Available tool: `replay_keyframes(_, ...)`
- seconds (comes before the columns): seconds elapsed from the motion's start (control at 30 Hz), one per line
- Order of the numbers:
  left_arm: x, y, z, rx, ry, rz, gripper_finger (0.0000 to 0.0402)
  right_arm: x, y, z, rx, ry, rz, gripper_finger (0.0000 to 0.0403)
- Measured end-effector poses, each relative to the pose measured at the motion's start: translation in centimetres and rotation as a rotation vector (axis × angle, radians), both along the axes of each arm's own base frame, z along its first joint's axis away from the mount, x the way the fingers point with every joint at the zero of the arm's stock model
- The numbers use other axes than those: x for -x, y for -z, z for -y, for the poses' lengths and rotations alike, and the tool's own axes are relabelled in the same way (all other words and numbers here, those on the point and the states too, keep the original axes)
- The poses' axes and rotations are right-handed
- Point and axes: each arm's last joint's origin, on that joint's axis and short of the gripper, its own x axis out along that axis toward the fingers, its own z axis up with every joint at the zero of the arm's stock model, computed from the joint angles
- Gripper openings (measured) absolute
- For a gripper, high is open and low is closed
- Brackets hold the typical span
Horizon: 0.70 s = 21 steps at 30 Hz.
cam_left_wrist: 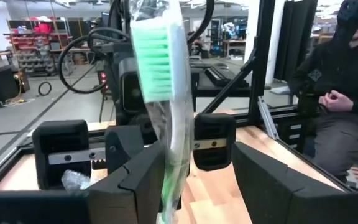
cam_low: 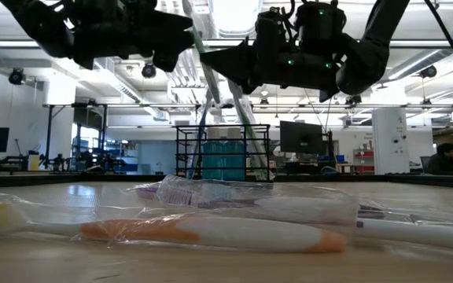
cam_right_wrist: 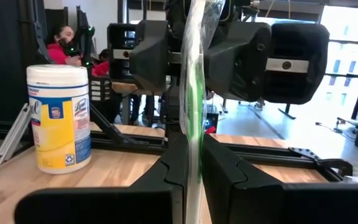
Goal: Pick & Place toothbrushing station
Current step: Put the green toothbrush into the wire organizer
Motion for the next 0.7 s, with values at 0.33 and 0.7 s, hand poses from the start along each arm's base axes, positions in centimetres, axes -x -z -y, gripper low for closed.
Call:
replay_keyframes(0.33,-0.31,-0.49,-0.02,0.021,-0.022,0.008,0.0189,-0.10,-0.17,0.12,0.013,0.040,0.008,0.0022)
replay_keyframes(0.7,-0.34,-0.47,-0.14,0.008,-0.062,0.010,0.0035,-0.11,-0.17,0.09,0.016,0.047,0.010,0.0022)
